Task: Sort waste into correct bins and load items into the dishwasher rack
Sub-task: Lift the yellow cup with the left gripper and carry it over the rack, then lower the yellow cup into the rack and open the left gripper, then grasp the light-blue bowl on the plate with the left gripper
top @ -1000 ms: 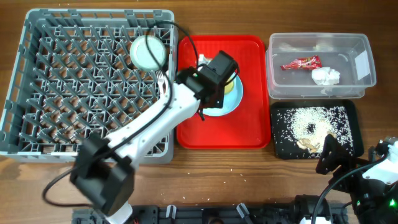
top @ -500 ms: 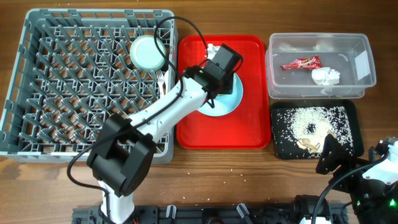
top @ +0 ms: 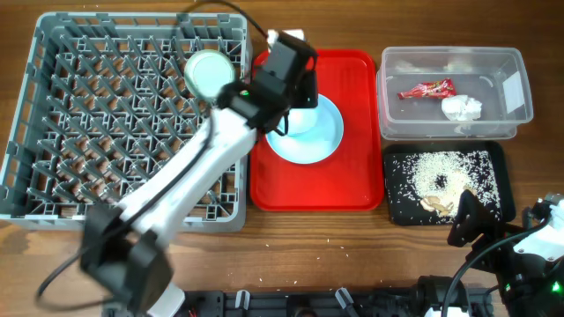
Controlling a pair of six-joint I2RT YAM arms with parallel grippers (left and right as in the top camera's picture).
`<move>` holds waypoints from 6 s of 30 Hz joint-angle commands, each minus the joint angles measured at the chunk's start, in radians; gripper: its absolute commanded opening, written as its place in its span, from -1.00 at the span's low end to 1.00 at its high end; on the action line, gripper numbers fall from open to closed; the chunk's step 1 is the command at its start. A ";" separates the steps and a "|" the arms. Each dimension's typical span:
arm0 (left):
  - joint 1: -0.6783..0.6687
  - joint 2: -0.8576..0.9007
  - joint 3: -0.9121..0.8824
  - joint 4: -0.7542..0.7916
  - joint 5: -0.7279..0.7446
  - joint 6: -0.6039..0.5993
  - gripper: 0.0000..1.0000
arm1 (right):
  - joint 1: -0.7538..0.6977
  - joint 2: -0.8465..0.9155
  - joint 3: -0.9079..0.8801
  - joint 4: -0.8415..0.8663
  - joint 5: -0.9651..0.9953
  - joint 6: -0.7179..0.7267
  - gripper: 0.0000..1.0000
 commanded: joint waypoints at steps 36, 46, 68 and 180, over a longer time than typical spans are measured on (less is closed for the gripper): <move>0.892 0.240 -0.039 -0.655 0.958 0.629 -0.92 | -0.002 -0.006 -0.002 0.002 0.007 0.011 1.00; 0.907 0.238 -0.019 -0.608 0.904 0.553 -0.18 | -0.002 -0.006 -0.002 0.002 0.007 0.011 0.99; 0.734 0.291 -0.020 -0.497 1.418 0.554 -0.85 | -0.002 -0.006 -0.002 0.002 0.007 0.011 0.99; -0.124 0.341 -0.138 0.329 -0.144 0.111 -0.17 | -0.002 -0.006 -0.002 0.002 0.007 0.011 1.00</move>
